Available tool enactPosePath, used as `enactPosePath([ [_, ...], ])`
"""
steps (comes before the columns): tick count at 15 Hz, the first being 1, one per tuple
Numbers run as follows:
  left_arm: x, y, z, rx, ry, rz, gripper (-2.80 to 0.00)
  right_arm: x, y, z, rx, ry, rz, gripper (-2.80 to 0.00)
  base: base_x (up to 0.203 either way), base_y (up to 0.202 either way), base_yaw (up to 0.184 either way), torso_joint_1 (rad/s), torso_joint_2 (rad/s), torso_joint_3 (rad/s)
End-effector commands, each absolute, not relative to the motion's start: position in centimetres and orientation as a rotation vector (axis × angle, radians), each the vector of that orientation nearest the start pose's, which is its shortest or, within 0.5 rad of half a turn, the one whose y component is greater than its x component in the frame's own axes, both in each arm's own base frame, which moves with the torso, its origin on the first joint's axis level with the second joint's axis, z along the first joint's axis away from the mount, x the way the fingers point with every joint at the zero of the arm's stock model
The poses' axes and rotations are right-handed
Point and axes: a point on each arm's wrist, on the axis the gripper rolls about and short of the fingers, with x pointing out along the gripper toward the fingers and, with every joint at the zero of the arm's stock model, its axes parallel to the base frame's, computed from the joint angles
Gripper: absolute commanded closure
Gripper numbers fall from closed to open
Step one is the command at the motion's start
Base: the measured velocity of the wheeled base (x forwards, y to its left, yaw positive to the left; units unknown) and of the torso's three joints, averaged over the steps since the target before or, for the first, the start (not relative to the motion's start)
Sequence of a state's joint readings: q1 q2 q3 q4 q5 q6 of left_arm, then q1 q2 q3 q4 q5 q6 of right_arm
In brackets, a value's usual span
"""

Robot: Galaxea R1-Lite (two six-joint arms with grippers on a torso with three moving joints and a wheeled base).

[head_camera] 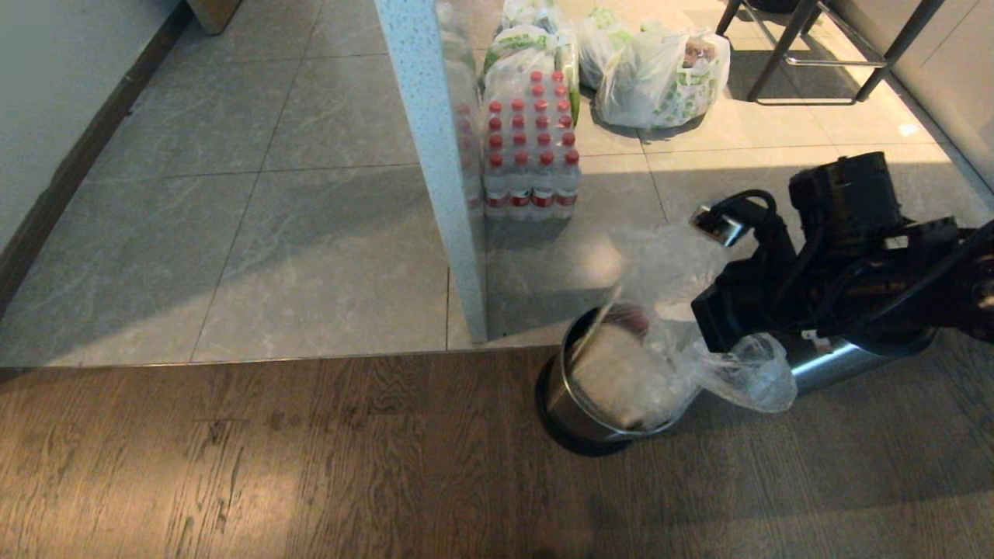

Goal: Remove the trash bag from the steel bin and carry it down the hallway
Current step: Pick up the trash bag

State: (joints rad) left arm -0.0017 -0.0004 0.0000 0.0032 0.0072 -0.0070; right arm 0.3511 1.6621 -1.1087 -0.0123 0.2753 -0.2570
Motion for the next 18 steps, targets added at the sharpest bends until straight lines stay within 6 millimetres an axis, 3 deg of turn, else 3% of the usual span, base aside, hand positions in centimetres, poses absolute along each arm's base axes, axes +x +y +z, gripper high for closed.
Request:
enactPosePath([
  [1,-2.3,0.0,7.5,-0.008,0.004,0.006,0.00,27.0,10.6,23.8,-0.266,0.400,0.682,0.00,0.000,0.000,0.000,0.000,0.00,0.000],
  [8,-2.3,0.0,7.5,-0.008,0.005,0.006,0.00,25.2,10.5,25.5,-0.268,0.375,0.702,0.00,0.000,0.000,0.000,0.000,0.00,0.000],
  [12,-2.3,0.0,7.5,-0.008,0.005,0.006,0.00,23.8,10.7,27.6,-0.265,0.339,0.732,0.00,0.000,0.000,0.000,0.000,0.00,0.000],
  [18,-2.3,0.0,7.5,-0.008,0.005,0.006,0.00,22.9,10.2,27.3,-0.257,0.384,0.736,0.00,0.000,0.000,0.000,0.000,0.00,0.000],
])
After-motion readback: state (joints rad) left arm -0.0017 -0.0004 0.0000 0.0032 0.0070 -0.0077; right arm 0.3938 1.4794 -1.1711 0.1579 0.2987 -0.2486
